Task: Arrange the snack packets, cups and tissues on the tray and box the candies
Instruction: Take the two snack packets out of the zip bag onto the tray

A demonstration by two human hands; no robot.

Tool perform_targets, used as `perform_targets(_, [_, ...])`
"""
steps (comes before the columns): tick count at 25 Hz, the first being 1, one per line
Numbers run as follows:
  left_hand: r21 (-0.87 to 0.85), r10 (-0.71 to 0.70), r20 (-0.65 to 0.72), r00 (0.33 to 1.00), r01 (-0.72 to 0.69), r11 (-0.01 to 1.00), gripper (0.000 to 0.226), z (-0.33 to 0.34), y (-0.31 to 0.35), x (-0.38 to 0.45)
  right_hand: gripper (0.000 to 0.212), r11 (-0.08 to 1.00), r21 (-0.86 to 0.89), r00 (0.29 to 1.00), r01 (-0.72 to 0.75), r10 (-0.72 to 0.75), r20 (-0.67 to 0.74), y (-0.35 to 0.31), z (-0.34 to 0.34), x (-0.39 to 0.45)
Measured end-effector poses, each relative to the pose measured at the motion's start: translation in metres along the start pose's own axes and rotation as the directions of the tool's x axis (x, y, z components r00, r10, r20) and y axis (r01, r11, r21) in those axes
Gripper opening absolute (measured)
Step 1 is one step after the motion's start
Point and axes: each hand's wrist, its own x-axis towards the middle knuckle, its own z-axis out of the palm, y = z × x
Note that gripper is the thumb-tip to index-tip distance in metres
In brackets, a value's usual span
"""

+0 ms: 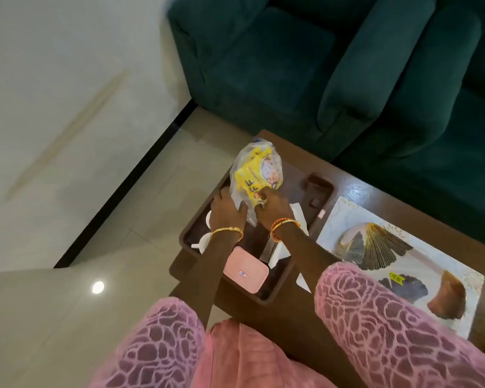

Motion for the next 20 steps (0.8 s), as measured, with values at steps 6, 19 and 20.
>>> perform_targets(6, [-0.056, -0.198, 0.150, 0.969, 0.208, 0.977, 0.056, 0.016, 0.006, 0.082, 0.043, 0.824, 0.413, 0.921, -0.388, 0.327, 0.212, -0.016, 0.012, 0.062])
perform_targets(19, [-0.351, 0.428, 0.291, 0.855, -0.321, 0.880, 0.026, 0.014, 0.079, -0.034, 0.033, 0.548, 0.773, 0.841, -0.320, 0.540, -0.034, 0.023, -0.077, 0.005])
perform_targets(20, [-0.376, 0.422, 0.293, 0.858, -0.302, 0.876, 0.023, 0.011, 0.079, -0.046, 0.031, 0.540, 0.780, 0.834, -0.317, 0.550, -0.043, 0.036, -0.083, -0.010])
